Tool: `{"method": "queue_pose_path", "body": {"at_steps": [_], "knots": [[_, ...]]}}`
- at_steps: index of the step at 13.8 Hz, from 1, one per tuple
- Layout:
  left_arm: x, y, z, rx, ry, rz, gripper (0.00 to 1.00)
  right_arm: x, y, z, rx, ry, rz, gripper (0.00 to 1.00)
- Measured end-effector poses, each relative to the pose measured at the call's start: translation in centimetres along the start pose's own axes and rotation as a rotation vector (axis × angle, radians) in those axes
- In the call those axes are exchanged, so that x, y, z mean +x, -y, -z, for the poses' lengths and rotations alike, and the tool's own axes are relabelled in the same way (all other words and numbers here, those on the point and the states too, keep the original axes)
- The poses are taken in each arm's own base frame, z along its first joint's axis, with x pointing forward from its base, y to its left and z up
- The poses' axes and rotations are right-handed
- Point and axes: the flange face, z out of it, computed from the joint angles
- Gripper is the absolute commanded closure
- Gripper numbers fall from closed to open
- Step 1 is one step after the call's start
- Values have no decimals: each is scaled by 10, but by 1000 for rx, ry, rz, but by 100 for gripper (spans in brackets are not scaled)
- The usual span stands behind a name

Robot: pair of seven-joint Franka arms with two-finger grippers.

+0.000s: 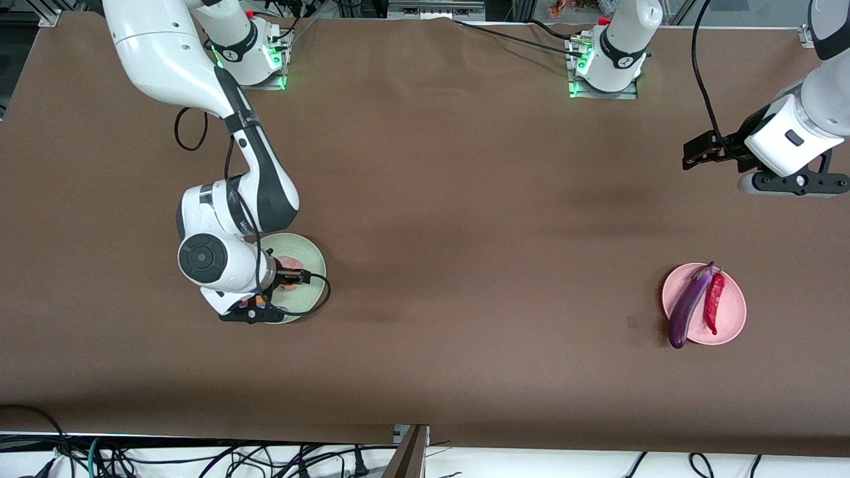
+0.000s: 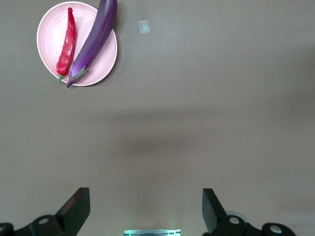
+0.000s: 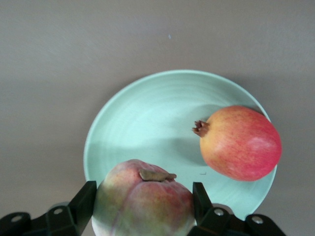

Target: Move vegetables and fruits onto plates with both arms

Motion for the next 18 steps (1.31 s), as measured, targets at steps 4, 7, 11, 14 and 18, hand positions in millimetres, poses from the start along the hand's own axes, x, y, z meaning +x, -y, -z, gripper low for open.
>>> {"method": "queue_pose_path", "body": {"at_steps": [4, 7, 11, 14, 18], "knots": [[-1, -2, 5, -3, -13, -4, 0, 1, 7, -42, -7, -4, 9, 0], [-1, -1, 16, -4, -39, -1, 0, 5, 4, -46, -4, -32, 13, 0], [4, 28, 20, -11, -53, 50, 0, 12, -34, 22, -18, -59, 130, 0], [12, 33, 26, -11, -69, 59, 0, -8, -85, 114, -27, -37, 146, 0], [15, 21, 27, -10, -74, 38, 0, -73, -107, 219, 5, 31, 150, 0]]}}
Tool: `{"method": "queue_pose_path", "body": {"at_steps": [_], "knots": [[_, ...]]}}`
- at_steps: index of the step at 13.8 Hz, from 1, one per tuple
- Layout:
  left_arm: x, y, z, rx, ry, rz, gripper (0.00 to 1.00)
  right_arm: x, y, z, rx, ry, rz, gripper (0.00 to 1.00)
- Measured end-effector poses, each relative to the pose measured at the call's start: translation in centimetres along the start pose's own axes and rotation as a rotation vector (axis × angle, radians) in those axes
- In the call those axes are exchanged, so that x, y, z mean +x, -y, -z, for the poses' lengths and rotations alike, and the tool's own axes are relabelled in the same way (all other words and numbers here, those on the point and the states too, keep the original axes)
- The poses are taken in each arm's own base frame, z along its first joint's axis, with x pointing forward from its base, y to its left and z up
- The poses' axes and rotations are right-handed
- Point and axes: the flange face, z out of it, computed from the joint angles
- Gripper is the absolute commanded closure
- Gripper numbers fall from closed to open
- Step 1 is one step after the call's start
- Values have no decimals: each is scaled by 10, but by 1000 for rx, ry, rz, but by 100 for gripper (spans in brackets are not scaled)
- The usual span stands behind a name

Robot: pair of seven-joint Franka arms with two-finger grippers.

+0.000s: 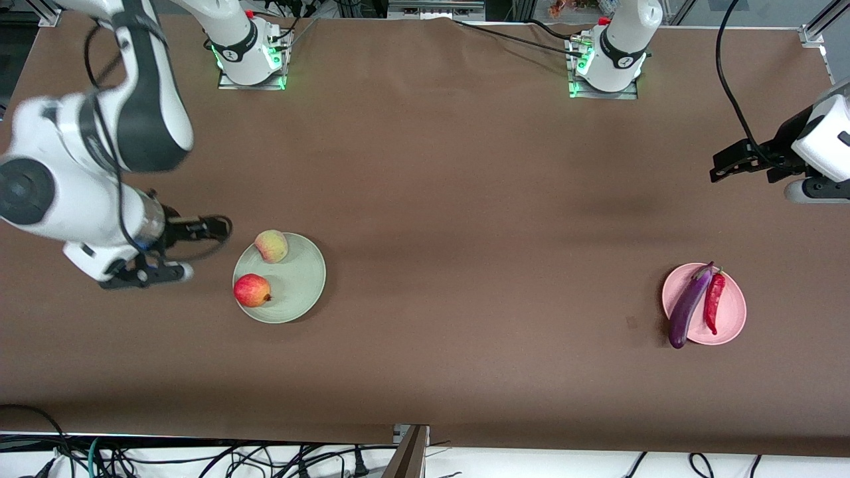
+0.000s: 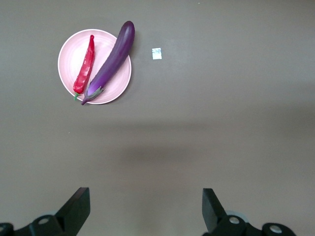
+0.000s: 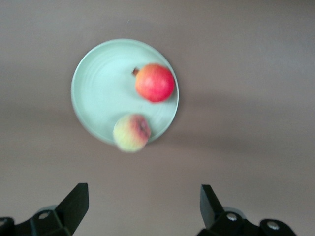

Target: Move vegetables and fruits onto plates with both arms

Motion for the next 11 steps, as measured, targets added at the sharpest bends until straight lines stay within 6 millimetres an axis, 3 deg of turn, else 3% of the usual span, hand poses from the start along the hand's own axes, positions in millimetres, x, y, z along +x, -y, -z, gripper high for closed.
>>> {"method": "queue_pose_path", "body": {"at_steps": [5, 7, 9, 11], "knots": [[0, -11, 0, 1, -1, -20, 0, -56, -19, 69, -85, -56, 24, 0], [0, -11, 1, 1, -4, -20, 0, -76, -15, 94, -82, -99, 35, 0], [3, -11, 3, 6, -26, -20, 0, -88, -11, 98, -82, -99, 40, 0], [4, -9, 4, 17, -41, -19, 0, -93, -19, 84, -77, -68, 26, 0]]}}
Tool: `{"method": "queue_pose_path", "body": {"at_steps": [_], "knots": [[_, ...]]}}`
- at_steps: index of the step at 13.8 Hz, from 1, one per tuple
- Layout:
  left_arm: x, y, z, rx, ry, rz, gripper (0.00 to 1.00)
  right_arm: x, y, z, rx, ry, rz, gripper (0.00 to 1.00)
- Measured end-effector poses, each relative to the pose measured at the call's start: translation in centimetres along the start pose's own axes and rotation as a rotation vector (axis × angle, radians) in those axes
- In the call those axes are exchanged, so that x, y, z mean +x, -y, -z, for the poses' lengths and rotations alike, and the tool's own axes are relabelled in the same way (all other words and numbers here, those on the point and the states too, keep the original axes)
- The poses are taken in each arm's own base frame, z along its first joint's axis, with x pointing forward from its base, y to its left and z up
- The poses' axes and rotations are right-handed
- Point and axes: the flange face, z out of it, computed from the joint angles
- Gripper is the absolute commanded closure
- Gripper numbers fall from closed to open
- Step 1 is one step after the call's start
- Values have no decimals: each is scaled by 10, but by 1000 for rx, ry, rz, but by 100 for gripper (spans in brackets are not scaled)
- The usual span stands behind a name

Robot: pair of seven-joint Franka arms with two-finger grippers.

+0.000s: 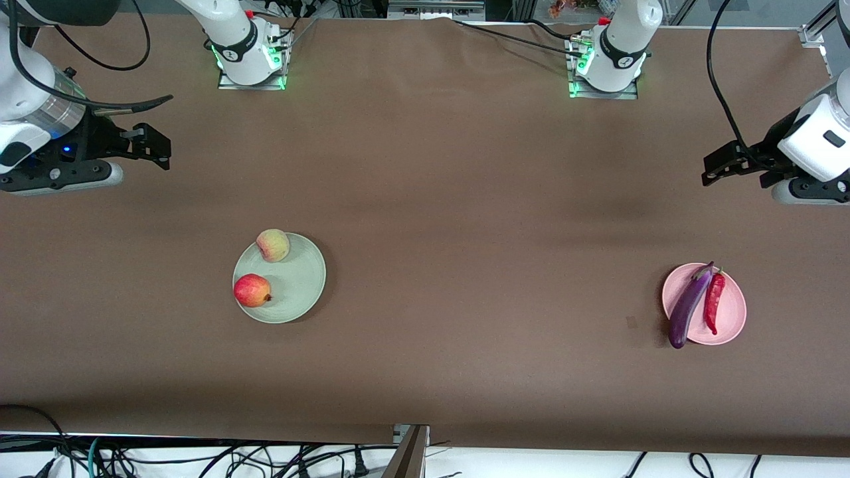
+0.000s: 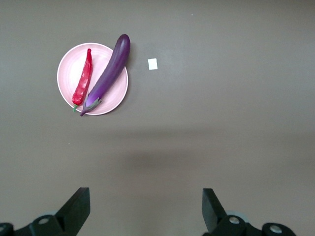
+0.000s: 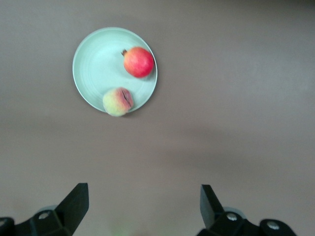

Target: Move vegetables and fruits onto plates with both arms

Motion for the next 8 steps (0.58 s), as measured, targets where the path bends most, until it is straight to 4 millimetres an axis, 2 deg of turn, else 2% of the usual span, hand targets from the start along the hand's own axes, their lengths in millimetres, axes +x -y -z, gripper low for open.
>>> {"method": "queue_pose_path", "body": {"at_steps": [3, 8], "knots": [[3, 3, -4, 7, 6, 5, 0, -2, -8, -12, 7, 26, -15, 0], [8, 13, -14, 11, 22, 22, 0, 2, -10, -16, 8, 30, -17, 0]]}}
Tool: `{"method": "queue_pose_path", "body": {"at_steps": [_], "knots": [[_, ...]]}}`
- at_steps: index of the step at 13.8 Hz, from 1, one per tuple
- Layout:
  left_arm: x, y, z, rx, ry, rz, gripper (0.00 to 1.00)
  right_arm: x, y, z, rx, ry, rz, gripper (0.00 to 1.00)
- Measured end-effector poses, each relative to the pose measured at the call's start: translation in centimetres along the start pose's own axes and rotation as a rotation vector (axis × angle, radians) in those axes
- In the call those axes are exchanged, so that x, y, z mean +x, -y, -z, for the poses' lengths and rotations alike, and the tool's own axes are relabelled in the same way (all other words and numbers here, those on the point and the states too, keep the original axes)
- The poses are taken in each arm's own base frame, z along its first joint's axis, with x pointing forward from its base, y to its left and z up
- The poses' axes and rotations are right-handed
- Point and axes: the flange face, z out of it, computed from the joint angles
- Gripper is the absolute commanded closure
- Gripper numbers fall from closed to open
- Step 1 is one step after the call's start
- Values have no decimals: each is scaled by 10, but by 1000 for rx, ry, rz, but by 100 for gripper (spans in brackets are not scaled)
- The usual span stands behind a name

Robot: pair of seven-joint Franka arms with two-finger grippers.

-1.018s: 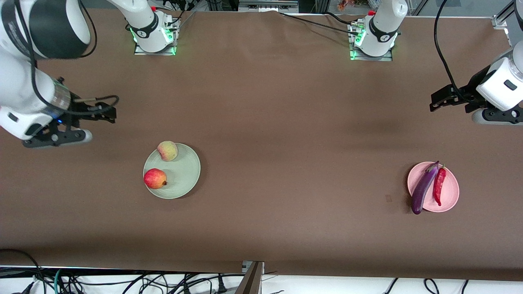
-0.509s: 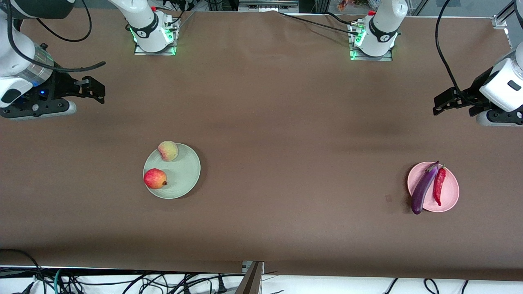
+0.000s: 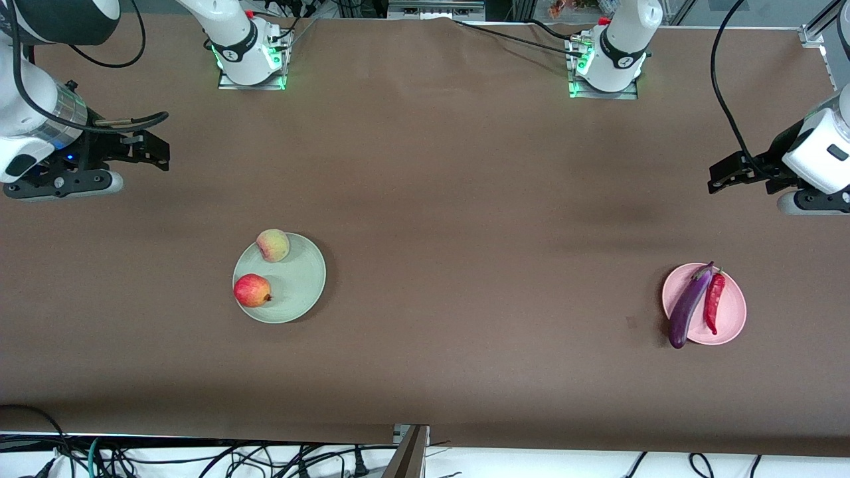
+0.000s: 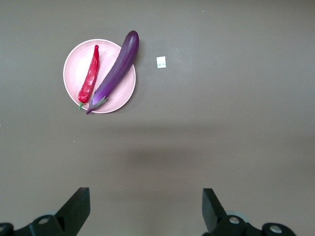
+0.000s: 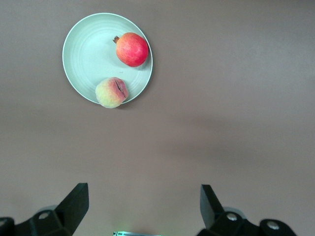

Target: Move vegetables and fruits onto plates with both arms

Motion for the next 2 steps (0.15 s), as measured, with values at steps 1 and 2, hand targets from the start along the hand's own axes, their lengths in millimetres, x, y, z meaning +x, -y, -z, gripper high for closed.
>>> {"method": "queue_pose_path", "body": {"at_steps": [1, 2], "knots": [[0, 1, 0, 0, 0, 1, 0, 0, 0, 0, 0, 0, 0, 0], [0, 2, 0, 0, 0, 4, 0, 0, 0, 0, 0, 0, 0, 0]]}}
